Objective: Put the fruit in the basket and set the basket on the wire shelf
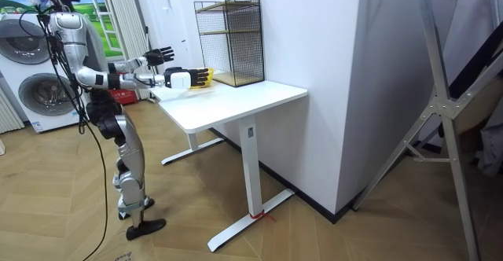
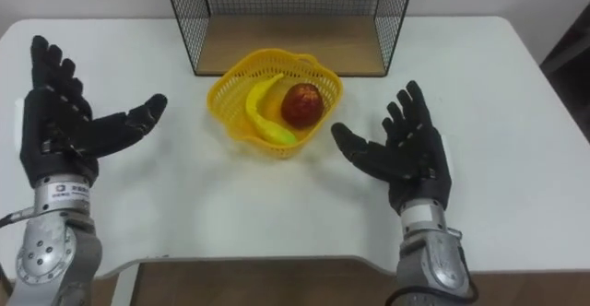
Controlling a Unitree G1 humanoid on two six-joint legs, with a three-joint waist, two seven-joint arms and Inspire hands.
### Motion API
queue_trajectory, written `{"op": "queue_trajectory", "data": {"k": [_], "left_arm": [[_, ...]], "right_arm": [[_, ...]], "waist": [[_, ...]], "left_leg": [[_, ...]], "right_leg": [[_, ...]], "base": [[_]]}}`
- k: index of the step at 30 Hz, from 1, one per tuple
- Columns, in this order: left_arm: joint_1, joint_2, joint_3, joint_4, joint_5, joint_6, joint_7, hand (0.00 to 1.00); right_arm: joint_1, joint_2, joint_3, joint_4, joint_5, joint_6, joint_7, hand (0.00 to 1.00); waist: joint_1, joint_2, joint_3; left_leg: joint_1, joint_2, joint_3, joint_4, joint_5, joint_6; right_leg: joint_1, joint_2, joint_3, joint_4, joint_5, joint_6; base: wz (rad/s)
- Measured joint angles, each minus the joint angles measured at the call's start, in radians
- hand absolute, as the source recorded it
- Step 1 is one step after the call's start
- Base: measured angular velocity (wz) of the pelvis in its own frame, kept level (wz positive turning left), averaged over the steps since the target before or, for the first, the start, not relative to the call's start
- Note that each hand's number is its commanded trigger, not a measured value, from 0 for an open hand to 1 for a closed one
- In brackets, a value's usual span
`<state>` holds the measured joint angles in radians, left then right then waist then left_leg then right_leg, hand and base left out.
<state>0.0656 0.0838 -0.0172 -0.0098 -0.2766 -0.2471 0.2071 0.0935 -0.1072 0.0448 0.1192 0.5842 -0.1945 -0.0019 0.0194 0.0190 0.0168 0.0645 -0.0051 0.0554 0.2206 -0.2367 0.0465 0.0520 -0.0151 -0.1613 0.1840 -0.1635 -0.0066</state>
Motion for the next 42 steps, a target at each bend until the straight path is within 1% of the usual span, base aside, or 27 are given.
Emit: {"op": "queue_trajectory", "data": {"k": [2, 4, 7, 8, 10, 12, 14, 17, 21, 23, 24, 26, 29, 31, 39, 42], "left_arm": [[0.000, 0.000, -0.019, 0.001, -0.029, 0.001, -0.046, 0.00], [0.000, 0.000, -0.027, 0.012, -0.048, 0.004, -0.074, 0.00], [-0.001, 0.000, -0.028, 0.021, -0.048, 0.031, -0.110, 0.00], [-0.004, 0.000, -0.029, 0.022, -0.051, 0.044, -0.118, 0.00], [-0.008, 0.000, -0.031, 0.022, -0.068, 0.058, -0.132, 0.00], [-0.023, 0.000, -0.036, 0.024, -0.072, 0.068, -0.142, 0.00], [-0.038, 0.000, -0.038, 0.033, -0.084, 0.076, -0.161, 0.00], [-0.052, 0.000, -0.043, 0.044, -0.085, 0.090, -0.175, 0.00], [-0.076, -0.001, -0.059, 0.080, -0.085, 0.098, -0.197, 0.00], [-0.085, -0.001, -0.066, 0.105, -0.085, 0.098, -0.210, 0.00], [-0.086, -0.001, -0.066, 0.111, -0.085, 0.099, -0.214, 0.00], [-0.092, -0.001, -0.066, 0.117, -0.085, 0.111, -0.220, 0.00], [-0.102, 0.000, -0.066, 0.117, -0.085, 0.115, -0.221, 0.00], [-0.102, 0.000, -0.066, 0.117, -0.085, 0.116, -0.223, 0.00], [-0.102, 0.000, -0.066, 0.117, -0.084, 0.119, -0.238, 0.00], [-0.103, 0.000, -0.066, 0.117, -0.083, 0.127, -0.239, 0.00]], "right_arm": [[-0.006, 0.001, 0.017, 0.000, 0.004, 0.000, 0.029, 0.00], [-0.016, 0.003, 0.024, 0.000, 0.019, 0.003, 0.047, 0.00], [-0.043, 0.008, 0.025, 0.000, 0.046, 0.005, 0.049, 0.00], [-0.054, 0.008, 0.029, 0.000, 0.049, 0.006, 0.048, 0.00], [-0.065, 0.008, 0.041, 0.000, 0.051, 0.006, 0.047, 0.00], [-0.073, 0.008, 0.050, 0.000, 0.051, 0.006, 0.047, 0.00], [-0.074, 0.008, 0.053, 0.000, 0.047, 0.009, 0.047, 0.00], [-0.075, 0.008, 0.058, 0.000, 0.045, 0.013, 0.044, 0.00], [-0.088, 0.009, 0.074, 0.000, 0.044, 0.020, 0.045, 0.00], [-0.108, 0.009, 0.081, 0.000, 0.044, 0.022, 0.046, 0.00], [-0.114, 0.009, 0.083, 0.000, 0.044, 0.022, 0.047, 0.00], [-0.128, 0.009, 0.091, 0.000, 0.045, 0.022, 0.048, 0.00], [-0.133, 0.016, 0.095, 0.000, 0.045, 0.022, 0.049, 0.00], [-0.133, 0.025, 0.096, 0.000, 0.044, 0.022, 0.049, 0.00], [-0.133, 0.025, 0.104, 0.000, 0.043, 0.022, 0.049, 0.00], [-0.133, 0.026, 0.112, 0.000, 0.043, 0.023, 0.049, 0.00]], "waist": [[-0.003, 0.000, 0.0003], [-0.002, 0.002, 0.0014], [-0.004, 0.003, 0.0009], [-0.008, 0.004, 0.0013], [-0.015, 0.006, 0.0005], [-0.016, 0.010, 0.0015], [-0.015, 0.019, 0.0009], [-0.015, 0.026, 0.0011], [-0.015, 0.026, 0.0011], [-0.016, 0.026, 0.0011], [-0.016, 0.025, 0.0011], [-0.016, 0.025, 0.0011], [-0.015, 0.025, 0.0012], [-0.015, 0.024, 0.0016], [-0.015, 0.018, 0.0029], [-0.016, 0.015, 0.0031]], "left_leg": [[0.000, 0.000, 0.005, 0.000, 0.000, 0.000], [0.001, 0.002, 0.017, 0.000, 0.000, 0.000], [-0.006, 0.006, 0.028, -0.001, 0.000, 0.000], [-0.011, 0.007, 0.029, 0.001, 0.000, 0.000], [-0.011, 0.008, 0.029, 0.002, 0.000, 0.000], [-0.010, 0.008, 0.029, 0.002, 0.000, 0.000], [-0.008, 0.008, 0.030, 0.001, 0.000, 0.000], [-0.006, 0.008, 0.030, 0.000, 0.000, 0.000], [-0.008, 0.009, 0.031, 0.000, 0.000, 0.000], [-0.007, 0.009, 0.034, 0.000, 0.000, 0.000], [-0.007, 0.009, 0.035, 0.000, 0.000, 0.000], [-0.007, 0.009, 0.036, 0.000, 0.000, 0.000], [-0.006, 0.009, 0.036, -0.001, 0.000, 0.000], [-0.005, 0.009, 0.036, -0.002, 0.000, 0.000], [-0.012, 0.009, 0.040, -0.009, 0.000, 0.000], [-0.012, 0.010, 0.041, -0.010, 0.000, 0.000]], "right_leg": [[-0.002, 0.000, 0.004, 0.001, 0.000, 0.000], [-0.003, 0.001, 0.012, 0.002, 0.000, 0.000], [-0.017, 0.005, 0.022, 0.005, 0.005, -0.001], [-0.020, 0.006, 0.022, 0.002, 0.008, -0.002], [-0.020, 0.007, 0.022, 0.002, 0.008, -0.002], [-0.019, 0.007, 0.023, 0.002, 0.009, -0.003], [-0.018, 0.007, 0.023, 0.002, 0.009, -0.003], [-0.017, 0.007, 0.022, 0.002, 0.009, -0.003], [-0.020, 0.007, 0.022, 0.002, 0.009, -0.003], [-0.020, 0.007, 0.022, 0.002, 0.009, -0.003], [-0.021, 0.007, 0.022, 0.002, 0.009, -0.003], [-0.021, 0.007, 0.022, 0.002, 0.009, -0.003], [-0.021, 0.005, 0.022, 0.002, 0.009, -0.003], [-0.021, 0.005, 0.022, 0.001, 0.009, -0.003], [-0.033, 0.005, 0.023, 0.001, 0.009, -0.002], [-0.033, 0.005, 0.024, 0.001, 0.009, -0.002]], "base": [[-0.02], [-0.11], [-0.11], [-0.07], [0.00], [0.00], [0.00], [0.00], [0.00], [-0.04], [-0.04], [0.00], [0.00], [0.00], [0.00], [0.00]]}}
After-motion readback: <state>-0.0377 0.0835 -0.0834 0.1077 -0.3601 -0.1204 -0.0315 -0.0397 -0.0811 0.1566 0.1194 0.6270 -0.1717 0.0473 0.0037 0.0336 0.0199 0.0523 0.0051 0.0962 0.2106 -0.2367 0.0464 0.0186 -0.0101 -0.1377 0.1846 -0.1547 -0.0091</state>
